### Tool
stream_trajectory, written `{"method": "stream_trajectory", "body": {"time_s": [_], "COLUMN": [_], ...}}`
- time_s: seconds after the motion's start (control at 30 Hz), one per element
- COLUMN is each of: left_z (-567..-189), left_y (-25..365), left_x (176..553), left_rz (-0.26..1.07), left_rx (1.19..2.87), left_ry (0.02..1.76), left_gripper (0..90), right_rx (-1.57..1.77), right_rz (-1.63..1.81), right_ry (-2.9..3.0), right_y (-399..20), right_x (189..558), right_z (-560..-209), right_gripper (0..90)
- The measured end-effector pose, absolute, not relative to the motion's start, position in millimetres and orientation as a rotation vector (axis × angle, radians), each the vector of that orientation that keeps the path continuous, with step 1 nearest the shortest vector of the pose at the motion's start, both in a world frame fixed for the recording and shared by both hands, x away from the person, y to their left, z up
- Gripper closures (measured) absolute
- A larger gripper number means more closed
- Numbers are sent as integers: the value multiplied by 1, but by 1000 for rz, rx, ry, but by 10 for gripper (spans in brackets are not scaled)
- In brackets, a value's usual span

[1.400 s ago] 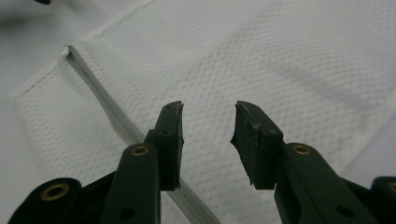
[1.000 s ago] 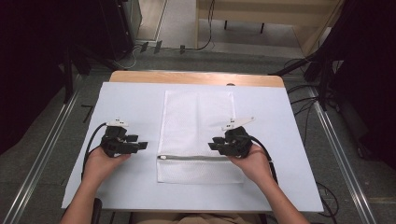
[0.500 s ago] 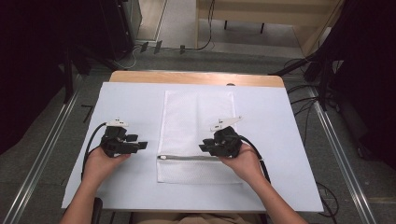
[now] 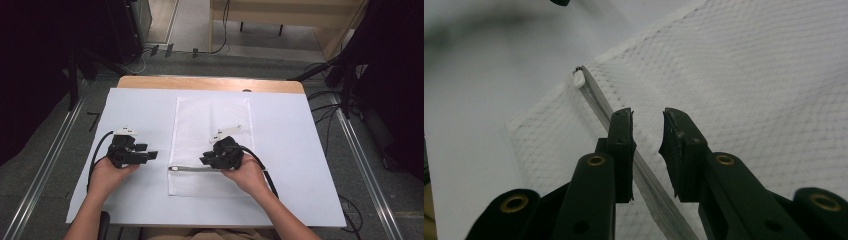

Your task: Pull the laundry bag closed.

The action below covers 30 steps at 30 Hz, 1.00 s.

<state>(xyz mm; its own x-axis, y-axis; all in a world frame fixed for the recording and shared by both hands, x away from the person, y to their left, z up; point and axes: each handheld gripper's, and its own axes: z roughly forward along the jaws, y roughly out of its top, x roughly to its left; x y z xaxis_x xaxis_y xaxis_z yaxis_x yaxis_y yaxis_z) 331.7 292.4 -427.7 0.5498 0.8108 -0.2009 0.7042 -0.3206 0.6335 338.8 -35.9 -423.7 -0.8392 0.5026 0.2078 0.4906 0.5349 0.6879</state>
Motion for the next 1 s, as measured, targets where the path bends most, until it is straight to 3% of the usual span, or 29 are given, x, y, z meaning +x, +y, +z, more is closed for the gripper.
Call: {"method": "stream_trajectory", "body": {"time_s": [1.0], "left_z": [-427], "left_y": [295], "left_x": [332], "left_rz": [206], "left_rx": [2091], "left_ry": [1220], "left_gripper": [418], "right_rx": [838], "right_rz": [1243], "right_ry": [2826], "right_y": [23], "right_x": [336], "right_z": [-448], "right_gripper": [822]}}
